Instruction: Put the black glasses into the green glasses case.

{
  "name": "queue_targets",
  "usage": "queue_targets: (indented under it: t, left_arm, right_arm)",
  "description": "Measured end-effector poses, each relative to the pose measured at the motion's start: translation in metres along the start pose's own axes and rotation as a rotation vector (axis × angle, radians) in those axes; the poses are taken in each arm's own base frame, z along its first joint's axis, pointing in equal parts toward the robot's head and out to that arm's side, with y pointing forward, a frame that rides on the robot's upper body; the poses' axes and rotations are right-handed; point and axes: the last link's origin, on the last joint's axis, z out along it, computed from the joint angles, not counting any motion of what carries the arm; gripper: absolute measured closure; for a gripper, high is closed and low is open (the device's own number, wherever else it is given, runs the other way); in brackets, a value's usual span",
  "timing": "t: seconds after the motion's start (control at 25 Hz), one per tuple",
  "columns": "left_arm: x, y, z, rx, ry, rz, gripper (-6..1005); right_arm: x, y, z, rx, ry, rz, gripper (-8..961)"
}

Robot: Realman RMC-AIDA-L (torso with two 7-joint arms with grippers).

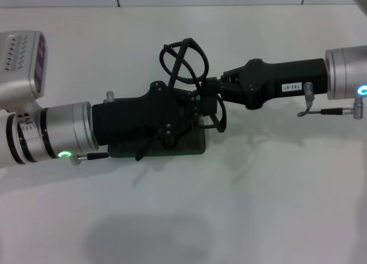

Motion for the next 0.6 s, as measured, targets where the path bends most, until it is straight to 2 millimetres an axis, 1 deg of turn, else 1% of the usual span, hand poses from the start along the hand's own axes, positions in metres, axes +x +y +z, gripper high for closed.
queue_targets:
  t: [0.12,0.24,0.28,0.36,0.44,0.6]
  left_arm:
    - [0.0,0.0,0.0,0.0,-0.001,0.0,998]
    - [0.0,0.0,-0.001,0.0,-0.003,-0.002,998]
    - [-0.001,0.001,-0.002,-0.002,-0.004,-0.003,998]
    - [-0.001,0.002,-0.003,-0.01,0.0,-0.005,998]
    - [0.0,0.004,-0.004,-0.021,0.006,-0.005,998]
    - [0.003,0.008,-0.006,-0.049,0.024,-0.003,998]
  right_arm:
    - [-0.001,-0.002,-0.004,0.015,-0.018,0.004,915]
    - [-0.004,-0.007,-0.014,0.052,-0.066,0.012,915]
    - [-0.006,-0.01,-0.024,0.081,-0.105,0.02,915]
    - [-0.006,-0.012,-0.031,0.101,-0.126,0.025,915]
    - [-0.005,-0.016,-0.046,0.142,-0.157,0.029,915]
    - [0.007,-0.02,-0.075,0.219,-0.182,0.032,916]
